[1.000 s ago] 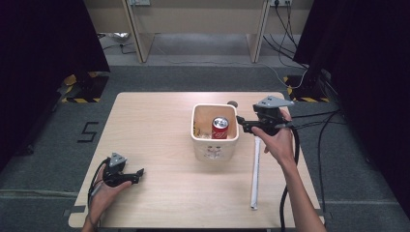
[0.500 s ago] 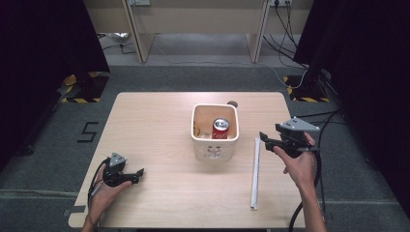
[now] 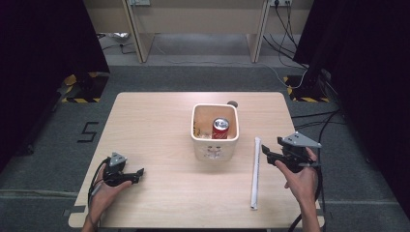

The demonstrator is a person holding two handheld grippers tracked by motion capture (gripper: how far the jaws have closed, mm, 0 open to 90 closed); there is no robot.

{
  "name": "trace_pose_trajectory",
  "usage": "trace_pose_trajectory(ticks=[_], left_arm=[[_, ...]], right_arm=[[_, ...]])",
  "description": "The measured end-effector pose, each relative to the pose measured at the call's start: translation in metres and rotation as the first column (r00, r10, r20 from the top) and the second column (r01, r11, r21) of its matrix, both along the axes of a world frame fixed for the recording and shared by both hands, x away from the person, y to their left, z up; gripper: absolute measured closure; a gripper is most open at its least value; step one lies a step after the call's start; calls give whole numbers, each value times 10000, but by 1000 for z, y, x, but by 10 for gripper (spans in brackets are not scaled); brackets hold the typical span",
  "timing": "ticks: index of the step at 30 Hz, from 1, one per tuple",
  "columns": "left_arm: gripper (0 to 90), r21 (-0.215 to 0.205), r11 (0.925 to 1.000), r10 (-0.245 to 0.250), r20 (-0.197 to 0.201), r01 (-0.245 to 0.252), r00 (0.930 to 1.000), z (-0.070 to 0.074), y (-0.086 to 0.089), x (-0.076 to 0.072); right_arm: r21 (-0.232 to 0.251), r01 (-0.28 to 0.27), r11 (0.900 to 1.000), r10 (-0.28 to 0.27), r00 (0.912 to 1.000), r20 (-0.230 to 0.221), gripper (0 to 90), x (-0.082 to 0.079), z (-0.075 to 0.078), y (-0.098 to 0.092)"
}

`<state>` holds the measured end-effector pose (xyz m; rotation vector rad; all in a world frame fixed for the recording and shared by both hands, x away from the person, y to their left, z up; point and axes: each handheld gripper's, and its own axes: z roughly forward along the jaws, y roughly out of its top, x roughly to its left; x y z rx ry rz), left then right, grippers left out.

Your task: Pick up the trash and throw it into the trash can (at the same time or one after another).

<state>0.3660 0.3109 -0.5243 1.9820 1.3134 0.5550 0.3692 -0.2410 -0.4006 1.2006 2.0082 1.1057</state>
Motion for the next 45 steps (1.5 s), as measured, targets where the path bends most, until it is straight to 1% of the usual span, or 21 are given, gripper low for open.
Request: trace_pose_trajectory(ticks=[2, 4, 5, 6, 9, 10, 12, 14, 15, 16, 26, 29, 33, 35, 37, 38, 42, 45], left_arm=[[129, 1, 10000, 3, 0, -3, 10000, 0, 0, 0], [129, 0, 10000, 3, -2, -3, 10000, 0, 0, 0], [129, -8, 10000, 18, 19, -18, 10000, 0, 0, 0], [129, -5, 10000, 19, 17, -19, 10000, 0, 0, 1], [130, -6, 10000, 19, 14, -19, 10000, 0, 0, 1], [130, -7, 10000, 16, 22, -16, 10000, 0, 0, 1], [130, -10, 10000, 20, 19, -20, 10000, 0, 0, 1], [130, -14, 10000, 13, 21, -13, 10000, 0, 0, 1], [130, -15, 10000, 14, 18, -14, 10000, 0, 0, 1], [130, -16, 10000, 12, 15, -12, 10000, 0, 0, 1], [130, -18, 10000, 13, 18, -13, 10000, 0, 0, 1], [131, -24, 10000, 10, 14, -10, 10000, 0, 0, 1], [131, -21, 10000, 0, 12, 0, 10000, 0, 0, 1], [131, -15, 10000, -2, 9, 2, 10000, 0, 0, 1], [131, -19, 10000, 1, 12, -1, 10000, 0, 0, 1], [131, -17, 10000, 2, 12, -2, 10000, 0, 0, 1], [130, -10, 10000, 0, 13, 0, 10000, 0, 0, 1], [130, -12, 10000, 2, 14, -2, 10000, 0, 0, 1]], right_arm=[[-30, 122, 9999, -122, 9999, 16, 342, -5, -5, 0], [59, 85, 9999, -85, 10000, -1, 341, -8, -8, 2], [40, 110, 9999, -110, 9999, -69, 341, -8, -11, 4], [-159, -25, 9999, 22, 9998, -199, 341, -8, -12, 5], [-94, -41, 9999, 38, 9997, -247, 341, -8, -15, 7], [-126, -128, 9998, 123, 9991, -403, 341, -8, -20, 10], [-142, -153, 9998, 146, 9989, -456, 340, -7, -23, 11], [-153, -175, 9997, 165, 9977, -661, 340, -5, -30, 14], [-153, -175, 9997, 165, 9977, -661, 340, -5, -30, 14], [-158, -182, 9997, 170, 9972, -729, 340, -4, -34, 16], [-182, -259, 9995, 242, 9957, -897, 340, -4, -41, 18], [-165, -280, 9995, 260, 9938, -1085, 338, -4, -45, 18], [-222, -265, 9994, 236, 9922, -1221, 337, -3, -49, 19], [-320, -222, 9992, 177, 9905, -1366, 337, -2, -54, 17], [-275, -178, 9995, 137, 9897, -1423, 337, -2, -55, 17], [-315, -138, 9994, 88, 9880, -1541, 337, -2, -60, 15], [-368, -33, 9993, -34, 9837, -1795, 337, 0, -68, 13], [-543, 52, 9985, -159, 9800, -1982, 337, 1, -73, 12]])
